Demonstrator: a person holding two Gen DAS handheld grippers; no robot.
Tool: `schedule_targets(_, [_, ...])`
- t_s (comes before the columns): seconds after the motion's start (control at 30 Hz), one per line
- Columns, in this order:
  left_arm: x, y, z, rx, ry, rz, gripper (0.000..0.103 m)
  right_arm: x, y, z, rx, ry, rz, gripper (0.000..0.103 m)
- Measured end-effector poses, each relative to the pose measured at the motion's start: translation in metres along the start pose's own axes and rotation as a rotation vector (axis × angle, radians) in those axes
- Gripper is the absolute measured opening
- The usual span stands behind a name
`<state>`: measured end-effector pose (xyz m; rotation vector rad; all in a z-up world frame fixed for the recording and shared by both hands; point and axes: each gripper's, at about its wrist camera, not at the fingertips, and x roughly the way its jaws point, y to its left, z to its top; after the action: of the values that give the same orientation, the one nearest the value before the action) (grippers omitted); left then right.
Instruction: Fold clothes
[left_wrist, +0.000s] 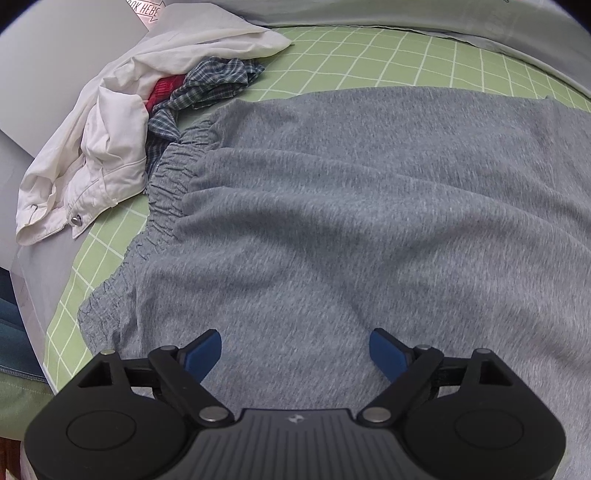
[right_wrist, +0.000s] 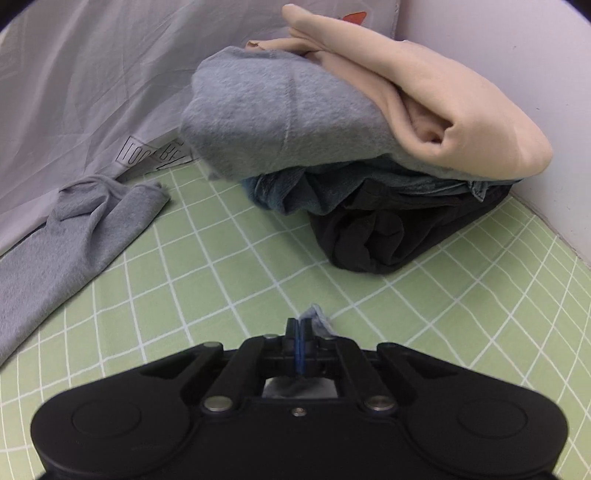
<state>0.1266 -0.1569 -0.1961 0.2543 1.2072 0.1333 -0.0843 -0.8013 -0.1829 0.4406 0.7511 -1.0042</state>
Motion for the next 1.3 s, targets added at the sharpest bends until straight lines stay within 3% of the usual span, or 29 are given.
schedule_targets(0.07, [0.000,-0.001,0.000,0.008,-0.002,0.006,0.089,0.005,-0.010,0.015,0.054,-0.028,-0.009,0.000])
schedule_targets(0.2, [0.000,0.000,0.001,0.011,0.000,0.007,0.089,0.018,-0.017,0.032,0.076,-0.029,0.061,0.005])
schedule_targets(0.27, [0.000,0.001,0.001,0.002,0.002,0.003,0.090,0.015,-0.015,0.033,0.036,-0.022,0.077,0.038])
schedule_targets(0.33, [0.000,0.002,0.000,-0.011,0.000,0.001,0.090,-0.003,-0.024,0.023,0.031,-0.070,0.090,0.049])
schedule_targets(0.5, [0.000,0.001,-0.002,-0.016,-0.010,0.002,0.090,-0.039,-0.069,-0.023,0.082,-0.079,-0.009,0.049])
schedule_targets(0.6, [-0.001,0.001,-0.002,-0.007,-0.015,0.003,0.090,-0.051,-0.100,-0.058,0.125,-0.048,-0.109,0.049])
schedule_targets(0.7, [0.000,0.001,-0.002,0.000,-0.018,0.006,0.091,-0.053,-0.125,-0.085,0.201,0.006,-0.142,0.049])
schedule_targets(0.83, [0.001,0.001,-0.001,0.011,-0.017,0.012,0.094,-0.057,-0.124,-0.097,0.207,0.003,-0.148,0.045])
schedule_targets(0.9, [0.000,0.002,-0.002,0.013,-0.019,0.008,0.094,-0.060,-0.117,-0.096,0.177,0.011,-0.138,0.027])
schedule_targets(0.93, [0.000,0.002,-0.003,0.012,-0.019,0.005,0.094,-0.060,-0.115,-0.095,0.157,0.014,-0.126,0.001])
schedule_targets(1.03, [0.000,0.009,-0.007,0.001,-0.012,-0.020,0.095,-0.063,-0.118,-0.095,0.131,0.018,-0.173,0.000])
schedule_targets(1.17, [0.000,0.023,-0.021,-0.024,-0.001,-0.050,0.095,-0.070,-0.148,-0.104,0.126,0.026,-0.264,0.000])
schedule_targets(1.3, [-0.002,0.039,-0.037,-0.049,0.010,-0.072,0.095,-0.078,-0.185,-0.115,0.116,0.034,-0.292,0.000])
